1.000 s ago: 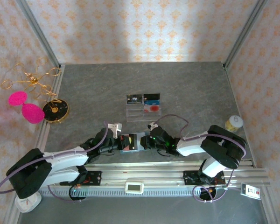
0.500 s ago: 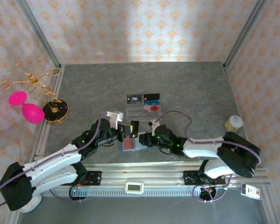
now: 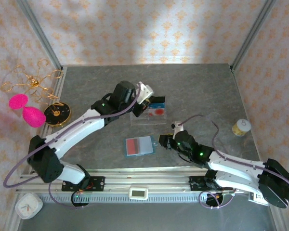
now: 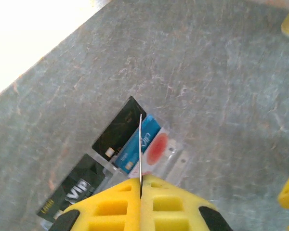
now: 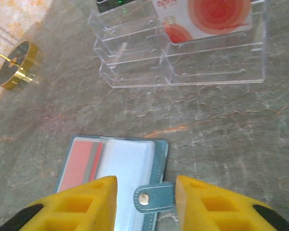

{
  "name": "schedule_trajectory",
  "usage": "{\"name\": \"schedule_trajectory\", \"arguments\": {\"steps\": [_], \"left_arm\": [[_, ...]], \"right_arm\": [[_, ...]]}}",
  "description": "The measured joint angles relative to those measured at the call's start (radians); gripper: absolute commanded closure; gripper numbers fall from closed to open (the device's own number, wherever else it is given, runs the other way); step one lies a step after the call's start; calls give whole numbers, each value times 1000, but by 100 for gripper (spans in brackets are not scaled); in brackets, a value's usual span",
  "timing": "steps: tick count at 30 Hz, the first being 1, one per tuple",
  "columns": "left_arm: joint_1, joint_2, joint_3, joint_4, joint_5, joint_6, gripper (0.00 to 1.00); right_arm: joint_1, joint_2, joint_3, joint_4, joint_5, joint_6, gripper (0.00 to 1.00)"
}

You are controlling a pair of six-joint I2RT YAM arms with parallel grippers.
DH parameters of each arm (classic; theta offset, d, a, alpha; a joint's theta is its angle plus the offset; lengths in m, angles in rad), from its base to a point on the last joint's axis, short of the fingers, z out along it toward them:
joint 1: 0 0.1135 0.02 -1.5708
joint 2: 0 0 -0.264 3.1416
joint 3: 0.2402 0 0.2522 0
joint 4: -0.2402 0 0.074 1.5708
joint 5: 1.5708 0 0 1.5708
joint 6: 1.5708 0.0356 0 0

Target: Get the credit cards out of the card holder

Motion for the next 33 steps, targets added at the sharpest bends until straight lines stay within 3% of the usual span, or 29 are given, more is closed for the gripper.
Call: {"name": "schedule_trajectory", "arguments": {"steps": [6, 12, 15, 23, 33], "left_arm": [[1, 234, 348, -248, 37, 254, 100], [13, 517, 782, -500, 35, 405, 100], [25, 621, 918, -587, 36, 455, 100], [36, 743, 1099, -710, 69, 526, 100], [20, 743, 1038, -740, 76, 556, 100]], "right_arm": [[-10, 38, 3, -17, -5, 5, 65], [-72, 114, 6, -33, -53, 5, 65], [-124, 142, 16, -40, -82, 4, 66], [-203, 246, 83, -55, -146, -19, 66], [-240, 311, 91, -64, -163, -26, 66]]}}
